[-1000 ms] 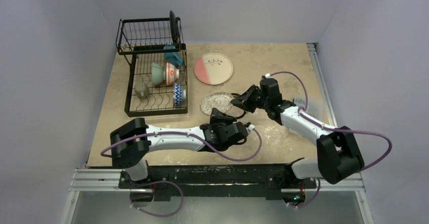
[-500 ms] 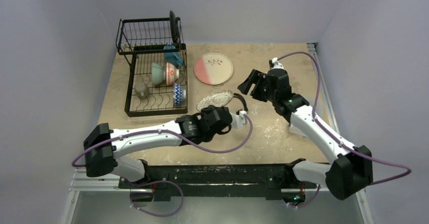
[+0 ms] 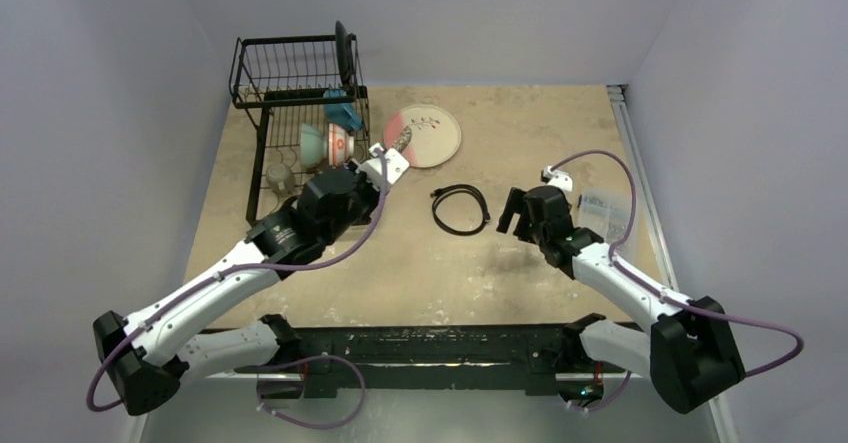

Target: Load the mixed dishes into the dish rack

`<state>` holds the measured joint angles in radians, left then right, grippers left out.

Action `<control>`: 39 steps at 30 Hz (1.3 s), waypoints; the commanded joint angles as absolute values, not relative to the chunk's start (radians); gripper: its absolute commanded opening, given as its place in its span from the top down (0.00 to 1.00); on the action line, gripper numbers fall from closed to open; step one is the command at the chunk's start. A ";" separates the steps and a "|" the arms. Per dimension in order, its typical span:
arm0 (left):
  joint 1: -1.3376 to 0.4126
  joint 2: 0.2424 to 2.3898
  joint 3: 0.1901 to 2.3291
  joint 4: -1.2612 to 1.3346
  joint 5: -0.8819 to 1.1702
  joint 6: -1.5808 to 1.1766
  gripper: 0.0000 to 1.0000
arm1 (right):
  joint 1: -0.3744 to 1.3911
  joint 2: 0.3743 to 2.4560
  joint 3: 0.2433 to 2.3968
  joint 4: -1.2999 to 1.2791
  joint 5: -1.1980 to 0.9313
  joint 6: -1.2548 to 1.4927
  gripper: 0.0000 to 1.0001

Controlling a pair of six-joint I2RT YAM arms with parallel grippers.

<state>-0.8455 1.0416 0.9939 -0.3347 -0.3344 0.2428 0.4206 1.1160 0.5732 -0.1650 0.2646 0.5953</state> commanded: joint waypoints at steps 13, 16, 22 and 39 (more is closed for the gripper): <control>-0.512 0.786 0.859 -0.052 -0.269 0.041 1.00 | 0.422 1.043 0.481 0.145 0.298 0.466 0.01; -0.473 0.787 0.850 -0.034 -0.286 0.040 1.00 | 0.423 1.021 0.467 0.161 0.285 0.462 0.01; -0.310 0.850 0.985 -0.102 -0.189 -0.142 1.00 | 0.423 1.007 0.459 0.166 0.277 0.460 0.01; -0.038 1.507 1.861 -0.549 0.247 -0.268 1.00 | 0.423 1.074 0.491 0.151 0.266 0.468 0.01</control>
